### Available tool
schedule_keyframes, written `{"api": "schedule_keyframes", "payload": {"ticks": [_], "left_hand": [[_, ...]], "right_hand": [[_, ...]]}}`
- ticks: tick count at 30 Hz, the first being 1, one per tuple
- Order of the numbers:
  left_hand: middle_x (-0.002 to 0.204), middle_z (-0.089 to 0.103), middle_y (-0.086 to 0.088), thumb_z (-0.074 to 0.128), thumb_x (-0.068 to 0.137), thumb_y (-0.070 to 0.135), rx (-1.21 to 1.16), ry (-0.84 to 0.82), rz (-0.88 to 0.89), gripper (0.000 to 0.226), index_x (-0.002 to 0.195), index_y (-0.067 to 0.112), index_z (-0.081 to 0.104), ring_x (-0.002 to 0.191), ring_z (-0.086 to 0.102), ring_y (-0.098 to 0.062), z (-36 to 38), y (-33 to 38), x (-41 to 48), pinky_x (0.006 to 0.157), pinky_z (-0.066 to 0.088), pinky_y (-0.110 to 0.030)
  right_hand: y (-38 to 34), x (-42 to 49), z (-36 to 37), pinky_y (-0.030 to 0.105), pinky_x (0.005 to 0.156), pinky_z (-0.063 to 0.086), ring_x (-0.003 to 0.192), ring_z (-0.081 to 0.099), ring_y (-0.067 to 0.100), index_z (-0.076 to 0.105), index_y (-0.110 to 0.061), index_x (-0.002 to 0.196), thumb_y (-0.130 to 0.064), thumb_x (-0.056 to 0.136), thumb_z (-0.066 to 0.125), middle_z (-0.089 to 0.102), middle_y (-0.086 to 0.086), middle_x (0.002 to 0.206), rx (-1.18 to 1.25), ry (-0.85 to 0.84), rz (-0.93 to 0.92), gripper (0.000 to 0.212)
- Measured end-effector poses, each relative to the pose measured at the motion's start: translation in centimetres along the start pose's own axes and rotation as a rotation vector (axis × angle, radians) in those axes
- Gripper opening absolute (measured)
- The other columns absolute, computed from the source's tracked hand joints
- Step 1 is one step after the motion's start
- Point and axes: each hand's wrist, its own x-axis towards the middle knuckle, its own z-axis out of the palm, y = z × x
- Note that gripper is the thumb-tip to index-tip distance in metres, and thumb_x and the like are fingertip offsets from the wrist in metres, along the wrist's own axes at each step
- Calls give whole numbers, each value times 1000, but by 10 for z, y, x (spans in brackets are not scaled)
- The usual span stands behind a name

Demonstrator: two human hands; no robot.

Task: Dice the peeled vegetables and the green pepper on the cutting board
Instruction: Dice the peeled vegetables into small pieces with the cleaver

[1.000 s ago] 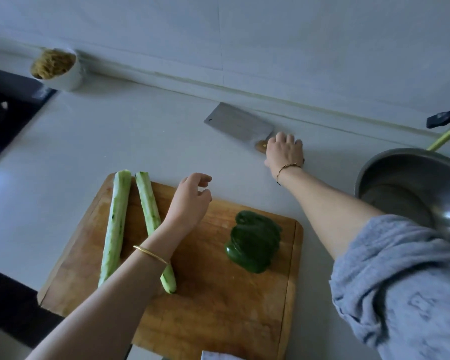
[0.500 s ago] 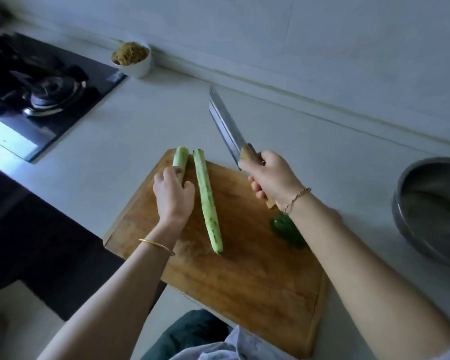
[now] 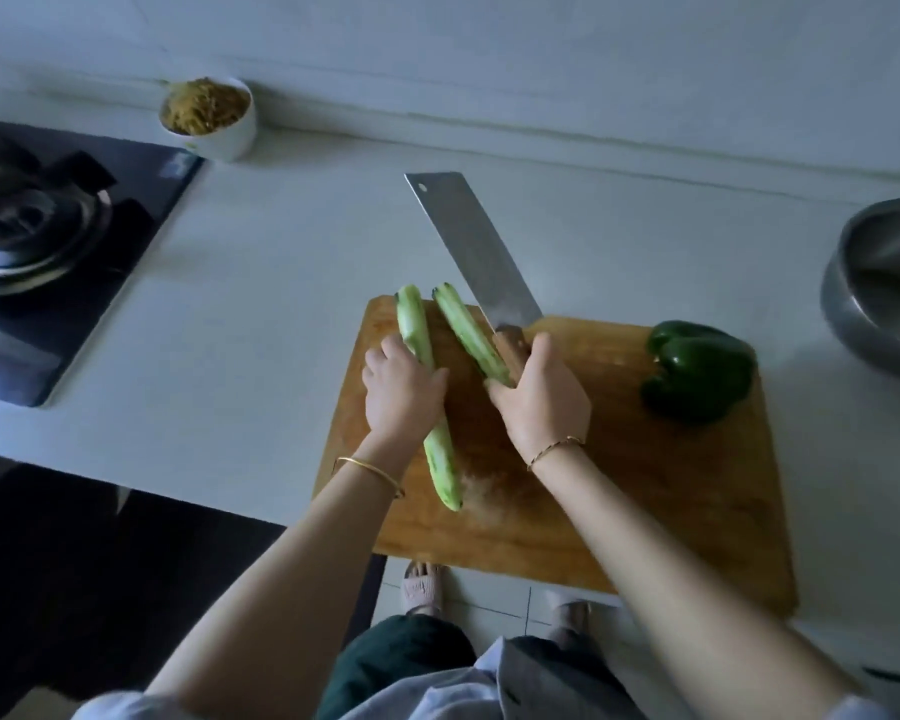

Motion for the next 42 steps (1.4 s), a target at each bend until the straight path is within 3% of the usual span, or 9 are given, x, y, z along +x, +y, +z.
{"api": "schedule_keyframes", "payload": {"ticks": [6, 11, 15, 21, 27, 31, 37, 42], "left_hand": [[124, 42, -9, 59, 88, 33, 36, -93, 32, 50, 123, 8, 35, 105, 54, -31, -5, -9, 4, 67, 37, -36], [117, 44, -10, 60, 84, 27, 23, -112, 54, 46, 118, 7, 36, 84, 47, -26, -9, -10, 6, 62, 37, -35], [114, 45, -9, 62, 83, 27, 72, -127, 97, 48, 120, 8, 37, 81, 46, -25, -11, -11, 4, 61, 38, -34], [117, 46, -9, 60, 85, 26, 86, -178, 124, 51, 125, 7, 36, 80, 47, -23, -6, -3, 1, 52, 33, -28], [119, 46, -12, 59, 86, 24, 49, -212, 132, 50, 125, 5, 34, 82, 51, -25, 6, 10, -5, 59, 40, -33], [119, 47, -12, 59, 86, 24, 25, -221, 118, 49, 124, 6, 34, 89, 57, -29, 5, 10, -4, 68, 50, -38], [120, 48, -12, 60, 87, 24, 20, -206, 87, 49, 125, 6, 35, 93, 59, -30, 0, 3, 1, 70, 52, -39], [116, 48, -9, 61, 84, 22, 96, -198, 175, 50, 125, 6, 38, 87, 53, -25, -5, -3, 5, 65, 47, -36]], "right_hand": [[-9, -7, 17, 34, 61, 40, 98, 62, 32, 41, -10, 110, -38, 80, 74, 57, 6, 114, -123, 38, 82, 52], [-9, -4, 17, 33, 58, 40, 94, 64, 31, 42, -10, 107, -32, 84, 72, 62, 7, 107, -239, 28, 102, 44], [-4, -5, 13, 33, 56, 41, 89, 66, 31, 42, -11, 103, -26, 87, 68, 63, 7, 103, -231, 51, 117, 34], [33, -19, -11, 33, 58, 44, 90, 66, 32, 41, -10, 103, -29, 87, 68, 64, 8, 104, -254, 98, 242, 36], [49, -27, -19, 32, 58, 42, 93, 66, 31, 44, -10, 107, -29, 88, 68, 61, 8, 109, -288, 122, 248, 36], [50, -27, -20, 32, 53, 41, 84, 65, 32, 44, -7, 109, -32, 88, 67, 50, 9, 113, -286, 108, 242, 40], [48, -30, -22, 31, 50, 36, 75, 62, 33, 45, -6, 109, -37, 90, 63, 47, 9, 114, -281, 102, 236, 40], [38, -31, -28, 28, 46, 27, 62, 45, 25, 46, -8, 102, -43, 92, 58, 45, 5, 102, -199, 149, 174, 39]]}}
